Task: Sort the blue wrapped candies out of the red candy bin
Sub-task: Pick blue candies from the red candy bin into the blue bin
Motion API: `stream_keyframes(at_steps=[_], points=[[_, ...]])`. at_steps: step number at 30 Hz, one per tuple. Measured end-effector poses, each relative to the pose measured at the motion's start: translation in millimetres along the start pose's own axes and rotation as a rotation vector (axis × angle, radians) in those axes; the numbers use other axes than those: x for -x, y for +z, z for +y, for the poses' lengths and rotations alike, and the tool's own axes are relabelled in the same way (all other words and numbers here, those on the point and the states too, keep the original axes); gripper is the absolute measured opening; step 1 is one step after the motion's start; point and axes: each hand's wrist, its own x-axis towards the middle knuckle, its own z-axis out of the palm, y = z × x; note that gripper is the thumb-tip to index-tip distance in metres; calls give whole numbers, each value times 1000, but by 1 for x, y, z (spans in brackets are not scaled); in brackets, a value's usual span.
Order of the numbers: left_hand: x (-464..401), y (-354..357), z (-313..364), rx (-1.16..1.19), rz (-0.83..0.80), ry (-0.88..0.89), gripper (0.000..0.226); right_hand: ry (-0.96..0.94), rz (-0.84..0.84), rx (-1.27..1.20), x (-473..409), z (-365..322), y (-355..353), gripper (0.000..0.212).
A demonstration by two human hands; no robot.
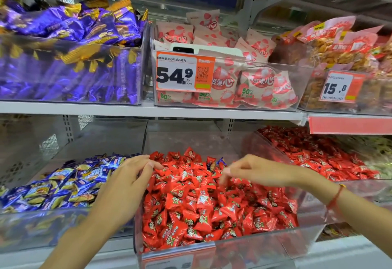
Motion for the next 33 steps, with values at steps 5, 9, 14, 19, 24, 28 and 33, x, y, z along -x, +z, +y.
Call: stream_keyframes(at_steps=[5, 9, 14, 19, 24, 28, 33], points=[[-3, 2, -5, -24, -22, 22, 37, 67, 69, -18, -46, 38, -16, 22], [-5, 3, -8, -24, -5, 37, 53, 138, 2, 168, -76, 51, 4, 36], [-4, 4, -10, -36, 21, 56, 40, 81, 259, 195, -97, 59, 25, 19], [-11, -3, 6, -260, -28, 215, 17, 53, 89, 183, -73, 54, 7, 16], [-41, 31, 50, -504, -371, 439, 36, 94, -84, 307, -68, 36, 5, 48], [-54, 78, 54, -661, -692, 374, 43, 103, 8, 347, -78, 46, 23, 37], [-48, 73, 40, -755, -634, 321, 36, 126, 234, 149, -69, 77, 16, 23]])
